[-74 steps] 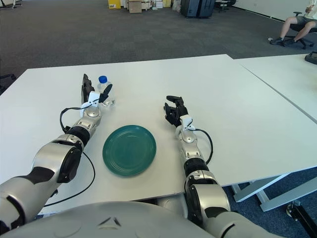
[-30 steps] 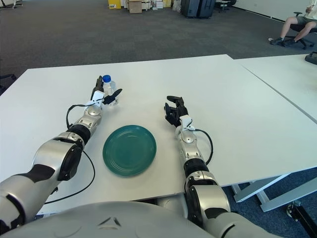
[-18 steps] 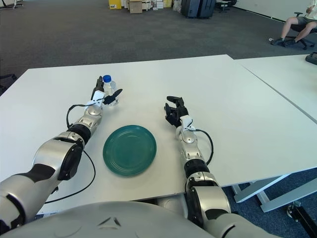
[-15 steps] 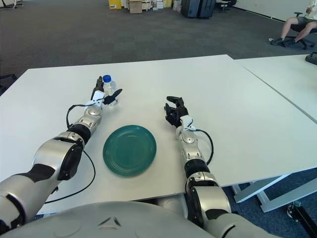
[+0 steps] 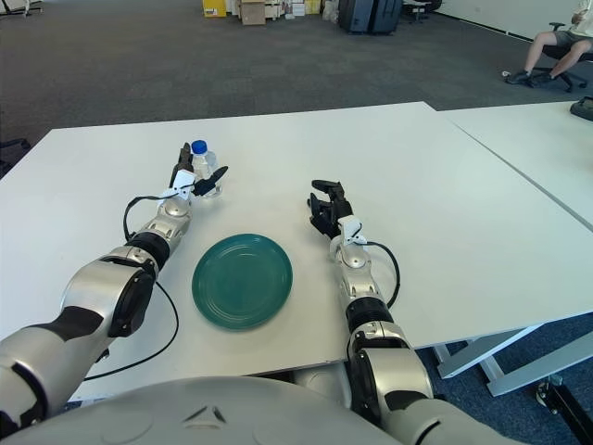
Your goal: Put the bottle into the plate.
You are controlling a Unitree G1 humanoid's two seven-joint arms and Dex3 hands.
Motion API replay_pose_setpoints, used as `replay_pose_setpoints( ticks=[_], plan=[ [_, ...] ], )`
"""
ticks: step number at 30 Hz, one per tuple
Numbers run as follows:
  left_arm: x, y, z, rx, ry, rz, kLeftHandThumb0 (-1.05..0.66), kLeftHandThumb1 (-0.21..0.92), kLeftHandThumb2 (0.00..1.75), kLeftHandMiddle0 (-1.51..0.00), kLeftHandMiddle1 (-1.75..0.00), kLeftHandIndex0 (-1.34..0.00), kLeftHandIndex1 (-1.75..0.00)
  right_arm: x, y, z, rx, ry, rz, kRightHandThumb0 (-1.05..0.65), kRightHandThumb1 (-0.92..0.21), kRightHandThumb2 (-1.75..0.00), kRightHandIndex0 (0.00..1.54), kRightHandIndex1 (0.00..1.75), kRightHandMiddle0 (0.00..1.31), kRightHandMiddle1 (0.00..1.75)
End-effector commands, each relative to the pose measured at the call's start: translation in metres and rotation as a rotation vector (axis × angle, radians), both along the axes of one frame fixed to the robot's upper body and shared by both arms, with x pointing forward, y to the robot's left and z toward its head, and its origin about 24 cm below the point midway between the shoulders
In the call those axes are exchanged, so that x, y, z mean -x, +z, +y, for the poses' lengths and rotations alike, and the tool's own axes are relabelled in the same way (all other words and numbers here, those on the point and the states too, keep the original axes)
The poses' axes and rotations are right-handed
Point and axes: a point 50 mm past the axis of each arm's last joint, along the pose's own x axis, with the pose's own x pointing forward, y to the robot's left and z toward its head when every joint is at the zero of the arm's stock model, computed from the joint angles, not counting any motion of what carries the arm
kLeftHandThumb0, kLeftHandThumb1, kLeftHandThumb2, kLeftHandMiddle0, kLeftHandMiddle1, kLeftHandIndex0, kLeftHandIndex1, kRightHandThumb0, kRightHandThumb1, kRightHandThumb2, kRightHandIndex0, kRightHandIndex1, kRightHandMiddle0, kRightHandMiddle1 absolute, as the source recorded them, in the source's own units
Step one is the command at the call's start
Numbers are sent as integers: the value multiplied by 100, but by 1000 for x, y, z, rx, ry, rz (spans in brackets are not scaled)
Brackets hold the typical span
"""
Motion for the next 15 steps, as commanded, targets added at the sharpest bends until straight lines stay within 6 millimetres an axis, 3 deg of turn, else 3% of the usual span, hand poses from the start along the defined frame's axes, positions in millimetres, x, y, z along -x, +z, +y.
replay_pose_setpoints(
  ticks=[1,15],
  plan=[
    [7,-13,0,-9,25,68,-105,92,16,0,0,0,0,-1,-1,-5,2,-7,10,-65,-92,-73,35,73,0,106],
    [9,-15,-8,-5,73,90,-105,92,20,-2,-1,0,0,0,-1,-7,0,17,12,-68,-92,-76,34,71,0,103]
  ],
)
